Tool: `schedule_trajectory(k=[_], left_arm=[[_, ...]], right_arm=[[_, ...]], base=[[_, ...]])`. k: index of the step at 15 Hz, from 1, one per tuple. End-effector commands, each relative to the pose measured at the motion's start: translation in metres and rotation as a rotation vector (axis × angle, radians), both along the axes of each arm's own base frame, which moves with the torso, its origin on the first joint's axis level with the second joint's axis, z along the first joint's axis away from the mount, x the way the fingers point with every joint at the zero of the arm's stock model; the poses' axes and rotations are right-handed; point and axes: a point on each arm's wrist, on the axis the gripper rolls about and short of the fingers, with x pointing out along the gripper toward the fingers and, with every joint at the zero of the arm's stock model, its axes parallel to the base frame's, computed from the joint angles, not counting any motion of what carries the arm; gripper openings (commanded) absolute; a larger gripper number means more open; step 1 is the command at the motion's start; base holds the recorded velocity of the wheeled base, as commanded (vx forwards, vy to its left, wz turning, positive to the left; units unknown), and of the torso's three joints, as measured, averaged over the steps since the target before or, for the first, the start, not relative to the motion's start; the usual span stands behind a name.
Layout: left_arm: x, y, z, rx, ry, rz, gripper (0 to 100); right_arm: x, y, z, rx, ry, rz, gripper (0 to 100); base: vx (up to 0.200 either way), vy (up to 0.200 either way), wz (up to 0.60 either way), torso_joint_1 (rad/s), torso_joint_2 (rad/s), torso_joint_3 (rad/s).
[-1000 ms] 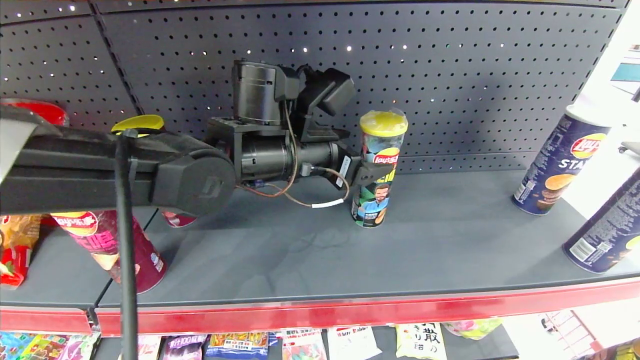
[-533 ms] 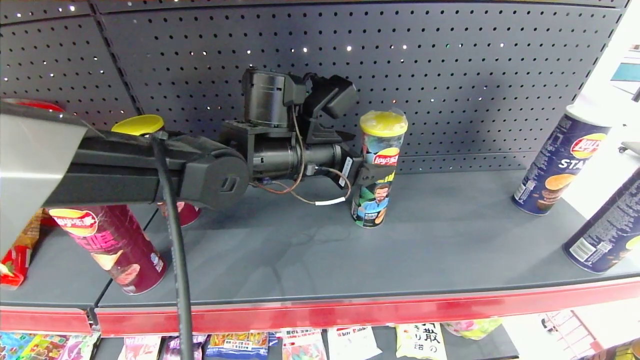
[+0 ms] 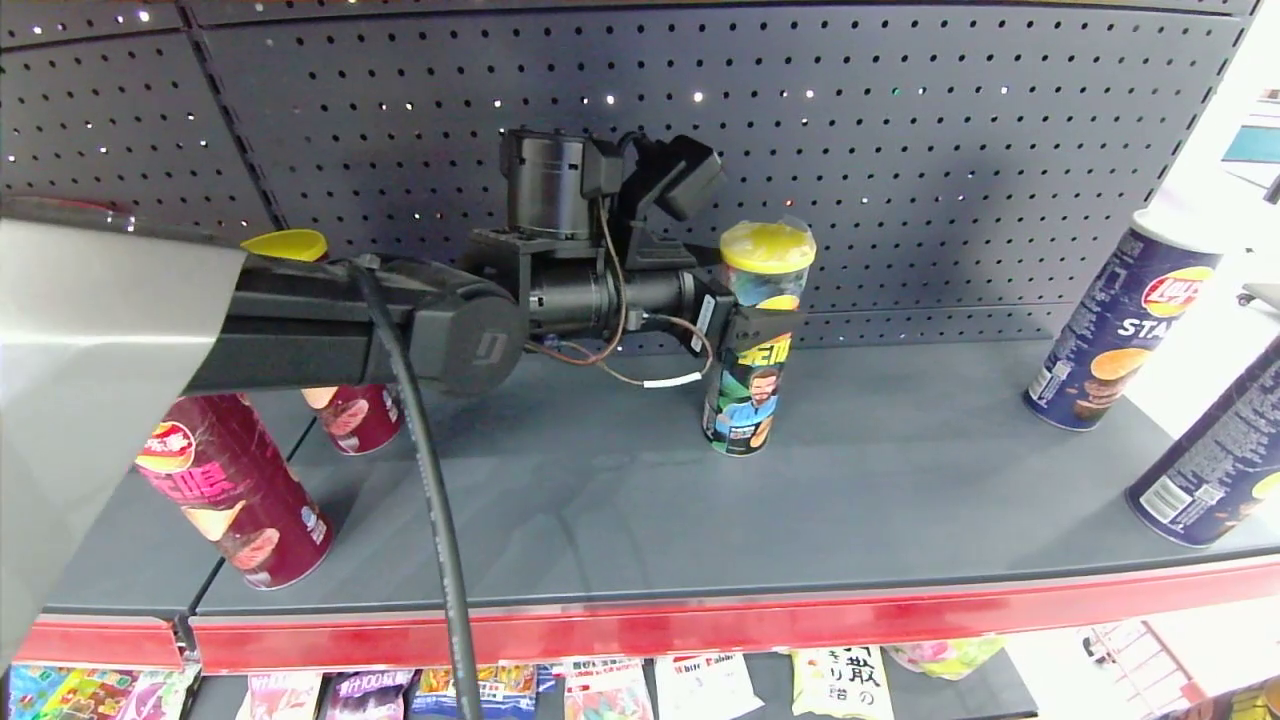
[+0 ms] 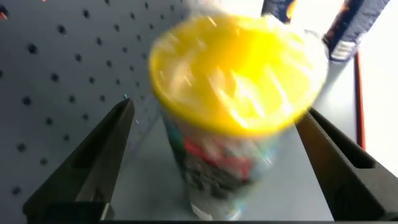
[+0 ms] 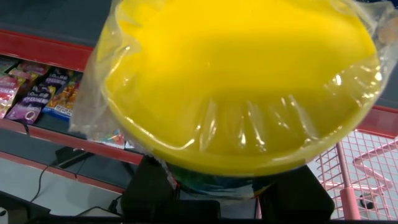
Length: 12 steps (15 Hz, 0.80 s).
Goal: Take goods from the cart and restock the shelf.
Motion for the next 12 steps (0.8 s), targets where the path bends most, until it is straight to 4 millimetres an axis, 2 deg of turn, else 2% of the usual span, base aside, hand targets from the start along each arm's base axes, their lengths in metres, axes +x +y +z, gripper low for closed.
schedule_trajectory(k=[1,4,5,10,12], left_arm=[[0.008,-0.006,-0.003,-0.007,-0.009,0.001,100],[0.011,-0.009,-0.007,-0.005,-0.006,-0.001,100],[0.011,-0.009,-0.009,-0.003,-0.004,-0.001,0],[0.007,-0.008,-0.009,0.003,0.008,-0.007,0],[-0.004,0.001,-0.004,0.005,0.020,-0.038,0]], right_arm=[[0.000,0.000,0.000,-0.002,0.004,0.000,0],[0.000,0.000,0.000,0.000,0.003,-0.001,0],[0.000,0.000,0.000,0.000,0.003,-0.001,0],[0.001,0.000,-0.001,-0.001,0.010,-0.001,0],[0.001,0.000,-0.001,-0.001,0.010,-0.001,0]], base=[[0.000,0.000,0.00,0.000,0.00,0.000],[0.000,0.000,0.00,0.000,0.00,0.000],[0.000,0.000,0.00,0.000,0.00,0.000],[0.000,0.000,0.00,0.000,0.00,0.000],[0.000,0.000,0.00,0.000,0.00,0.000]])
